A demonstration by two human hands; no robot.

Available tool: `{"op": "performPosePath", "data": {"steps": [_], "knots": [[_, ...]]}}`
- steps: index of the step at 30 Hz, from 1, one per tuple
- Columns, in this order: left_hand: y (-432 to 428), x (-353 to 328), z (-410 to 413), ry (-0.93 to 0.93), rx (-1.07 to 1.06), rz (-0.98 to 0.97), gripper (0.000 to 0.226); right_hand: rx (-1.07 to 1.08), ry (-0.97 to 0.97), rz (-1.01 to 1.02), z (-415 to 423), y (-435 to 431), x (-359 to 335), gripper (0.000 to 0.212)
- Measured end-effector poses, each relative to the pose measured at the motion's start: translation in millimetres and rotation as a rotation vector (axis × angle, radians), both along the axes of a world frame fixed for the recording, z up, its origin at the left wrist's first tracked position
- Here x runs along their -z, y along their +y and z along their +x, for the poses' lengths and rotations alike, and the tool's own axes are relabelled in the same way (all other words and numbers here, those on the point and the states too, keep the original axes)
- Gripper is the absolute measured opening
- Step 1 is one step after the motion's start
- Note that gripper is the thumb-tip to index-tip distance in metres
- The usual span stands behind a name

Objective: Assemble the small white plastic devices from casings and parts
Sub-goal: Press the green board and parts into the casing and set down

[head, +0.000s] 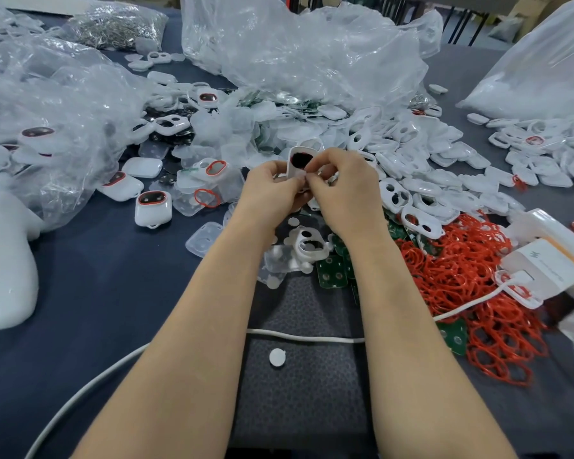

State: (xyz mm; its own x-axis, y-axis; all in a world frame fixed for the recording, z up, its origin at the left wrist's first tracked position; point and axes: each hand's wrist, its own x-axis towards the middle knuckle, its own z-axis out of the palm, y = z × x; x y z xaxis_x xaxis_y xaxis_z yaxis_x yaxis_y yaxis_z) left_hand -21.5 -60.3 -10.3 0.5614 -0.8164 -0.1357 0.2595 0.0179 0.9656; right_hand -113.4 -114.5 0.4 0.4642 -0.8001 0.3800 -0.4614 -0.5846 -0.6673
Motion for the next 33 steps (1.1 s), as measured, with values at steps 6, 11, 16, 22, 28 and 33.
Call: {"op": "performPosePath", "data": {"steps": [6, 11, 16, 22, 28, 33], "knots": [[1.7, 0.6, -0.1, -0.011, 0.005, -0.013, 0.015, 0.011, -0.076, 0.052, 2.1, 1.4, 1.4, 0.007], [1.9, -0.4, -0.5, 0.006, 0.017, -0.025, 0.019, 0.017, -0.078, 0.070, 2.0, 1.1, 1.1, 0.005], [1.0, -1.9, -0.6, 0.037, -0.003, -0.016, 0.008, 0.025, -0.039, 0.052, 3.4, 1.0, 1.6, 0.006], [0.5, -1.7, -1.9, 0.007, -0.044, -0.007, 0.013, 0.034, -0.034, 0.054, 5.3, 2.6, 1.0, 0.008], [1.6, -1.1, -1.1, -0.030, -0.070, -0.011, 0.009, 0.040, -0.017, 0.022, 8.8, 6.6, 2.9, 0.005], [1.5, -1.9, -2.4, -0.051, -0.071, -0.028, 0.016, 0.087, -0.016, -0.014, 10.1, 8.6, 3.4, 0.007]]}}
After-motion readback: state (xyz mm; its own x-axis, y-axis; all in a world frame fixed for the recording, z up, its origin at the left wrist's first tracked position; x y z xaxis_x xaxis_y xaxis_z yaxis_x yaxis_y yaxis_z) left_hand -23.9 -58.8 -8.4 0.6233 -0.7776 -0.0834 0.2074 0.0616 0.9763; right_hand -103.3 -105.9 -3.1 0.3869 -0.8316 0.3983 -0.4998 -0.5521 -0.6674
